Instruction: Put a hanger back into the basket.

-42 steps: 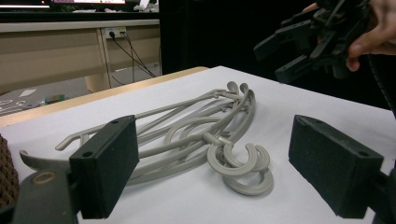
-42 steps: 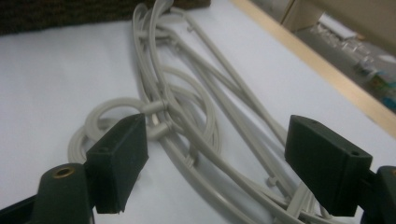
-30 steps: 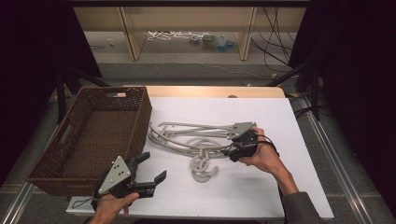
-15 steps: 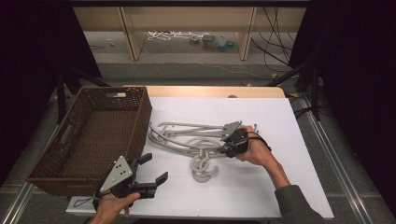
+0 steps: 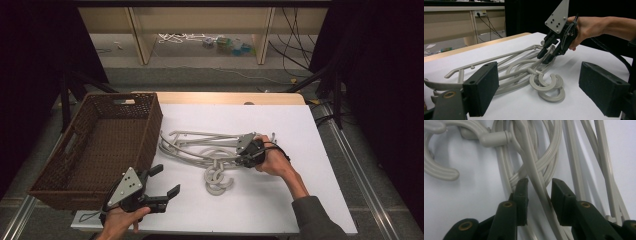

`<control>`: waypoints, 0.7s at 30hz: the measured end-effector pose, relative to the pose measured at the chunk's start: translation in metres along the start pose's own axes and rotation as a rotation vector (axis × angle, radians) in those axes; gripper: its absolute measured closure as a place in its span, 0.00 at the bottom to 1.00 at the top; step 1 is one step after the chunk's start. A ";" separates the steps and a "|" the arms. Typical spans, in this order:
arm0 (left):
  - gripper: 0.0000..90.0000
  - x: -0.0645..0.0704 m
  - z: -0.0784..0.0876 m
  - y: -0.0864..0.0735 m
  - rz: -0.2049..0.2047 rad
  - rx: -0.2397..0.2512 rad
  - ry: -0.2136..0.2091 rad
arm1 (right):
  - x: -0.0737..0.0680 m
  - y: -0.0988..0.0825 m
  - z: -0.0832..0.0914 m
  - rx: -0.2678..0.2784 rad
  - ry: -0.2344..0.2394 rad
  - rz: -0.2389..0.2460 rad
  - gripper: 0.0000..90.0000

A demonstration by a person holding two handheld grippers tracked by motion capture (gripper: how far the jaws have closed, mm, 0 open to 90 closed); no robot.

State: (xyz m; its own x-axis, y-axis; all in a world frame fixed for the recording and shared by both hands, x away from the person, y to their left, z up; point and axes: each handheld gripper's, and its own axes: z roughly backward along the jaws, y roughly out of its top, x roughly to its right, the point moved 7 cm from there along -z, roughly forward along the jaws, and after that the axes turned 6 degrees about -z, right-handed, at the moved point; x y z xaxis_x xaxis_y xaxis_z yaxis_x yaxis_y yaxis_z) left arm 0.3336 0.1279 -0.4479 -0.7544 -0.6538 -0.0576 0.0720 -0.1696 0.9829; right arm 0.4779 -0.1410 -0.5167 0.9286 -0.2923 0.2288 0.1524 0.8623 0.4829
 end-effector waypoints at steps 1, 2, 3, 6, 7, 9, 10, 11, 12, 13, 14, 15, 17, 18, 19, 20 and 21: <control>0.18 0.000 0.000 0.000 0.000 0.000 0.000 | 0.000 0.000 0.000 0.000 0.000 0.000 0.76; 0.18 0.000 0.000 -0.001 0.001 -0.004 0.000 | 0.001 -0.001 0.000 0.003 -0.002 0.013 0.80; 0.18 0.000 0.000 -0.001 0.001 -0.004 0.000 | 0.001 -0.001 0.000 0.008 -0.006 0.016 0.81; 0.18 0.001 -0.002 -0.001 0.000 0.007 -0.006 | 0.003 -0.002 0.001 0.013 -0.005 0.048 0.83; 0.18 0.001 0.000 -0.002 -0.005 -0.014 0.004 | 0.003 -0.002 0.001 0.013 -0.009 0.063 0.84; 0.18 0.001 -0.001 -0.001 -0.001 -0.001 -0.001 | 0.002 -0.002 0.001 0.013 -0.002 0.097 0.86; 0.18 0.001 0.000 -0.001 -0.003 -0.008 0.003 | 0.002 -0.002 0.001 0.013 -0.002 0.097 0.86; 0.18 0.001 -0.001 0.000 -0.002 0.000 0.001 | 0.002 -0.001 0.002 0.017 -0.004 0.138 0.87; 0.18 0.001 -0.001 -0.002 -0.007 -0.014 0.001 | 0.001 0.000 0.002 0.016 -0.006 0.149 0.88; 0.18 0.001 -0.001 -0.002 -0.007 -0.014 0.001 | 0.003 0.001 0.003 0.013 -0.015 0.176 0.89; 0.18 0.001 0.000 0.000 -0.011 -0.007 0.001 | 0.002 0.003 0.005 0.016 -0.019 0.193 0.90; 0.18 0.001 0.000 0.000 -0.011 -0.007 0.001 | 0.002 0.003 0.005 0.016 -0.019 0.193 0.90; 0.18 0.000 0.000 0.001 -0.018 -0.001 0.002 | 0.001 0.007 0.009 0.034 -0.023 0.223 0.92; 0.18 0.001 0.000 -0.001 -0.020 -0.008 0.001 | -0.001 0.011 0.014 0.041 -0.014 0.237 0.92; 0.18 0.001 0.000 0.000 -0.020 -0.007 0.003 | -0.002 0.011 0.015 0.038 -0.006 0.240 0.92; 0.18 0.001 0.000 0.000 -0.020 -0.007 0.003 | -0.002 0.012 0.017 0.034 -0.020 0.240 0.92; 0.18 0.001 0.000 0.000 -0.015 -0.002 0.004 | -0.002 0.012 0.017 0.034 -0.020 0.240 0.92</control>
State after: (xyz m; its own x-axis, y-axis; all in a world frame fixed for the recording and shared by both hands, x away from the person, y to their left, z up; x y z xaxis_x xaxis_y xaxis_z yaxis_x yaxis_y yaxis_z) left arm 0.3327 0.1273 -0.4475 -0.7530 -0.6540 -0.0729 0.0624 -0.1811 0.9815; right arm 0.4719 -0.1366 -0.4970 0.9298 -0.0893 0.3570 -0.0832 0.8939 0.4405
